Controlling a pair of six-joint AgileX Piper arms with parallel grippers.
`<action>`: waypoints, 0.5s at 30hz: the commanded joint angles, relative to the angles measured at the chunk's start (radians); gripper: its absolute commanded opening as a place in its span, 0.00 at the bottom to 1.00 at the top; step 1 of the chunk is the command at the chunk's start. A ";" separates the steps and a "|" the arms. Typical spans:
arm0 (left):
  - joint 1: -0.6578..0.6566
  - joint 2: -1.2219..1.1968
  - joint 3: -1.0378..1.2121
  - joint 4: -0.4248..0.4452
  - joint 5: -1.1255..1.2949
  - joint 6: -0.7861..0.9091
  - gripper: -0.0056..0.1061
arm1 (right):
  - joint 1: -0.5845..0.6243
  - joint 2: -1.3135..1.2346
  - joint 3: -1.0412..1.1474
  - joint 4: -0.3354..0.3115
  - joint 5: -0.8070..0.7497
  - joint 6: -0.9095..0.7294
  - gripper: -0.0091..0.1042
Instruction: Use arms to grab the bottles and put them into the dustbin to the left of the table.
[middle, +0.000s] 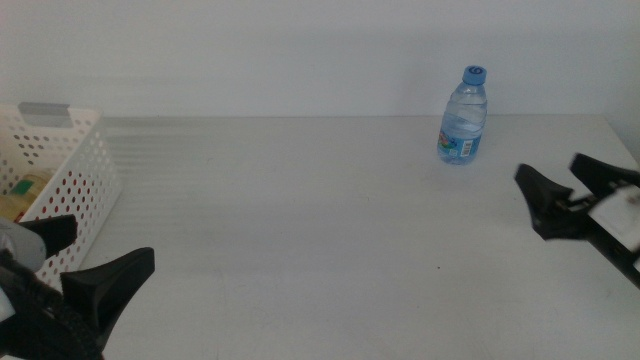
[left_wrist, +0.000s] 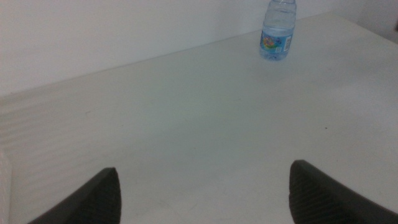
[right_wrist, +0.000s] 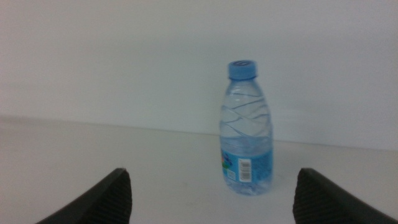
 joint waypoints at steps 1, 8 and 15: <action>-0.004 0.004 -0.029 -0.005 -0.072 -0.013 0.82 | -0.005 0.035 -0.093 -0.042 -0.046 -0.015 0.68; -0.004 0.004 -0.029 -0.005 -0.072 -0.013 0.82 | -0.005 0.184 -0.347 -0.049 0.081 -0.013 0.68; -0.004 0.004 -0.029 -0.005 -0.072 -0.013 0.82 | 0.010 0.348 -0.613 -0.075 0.205 0.037 0.69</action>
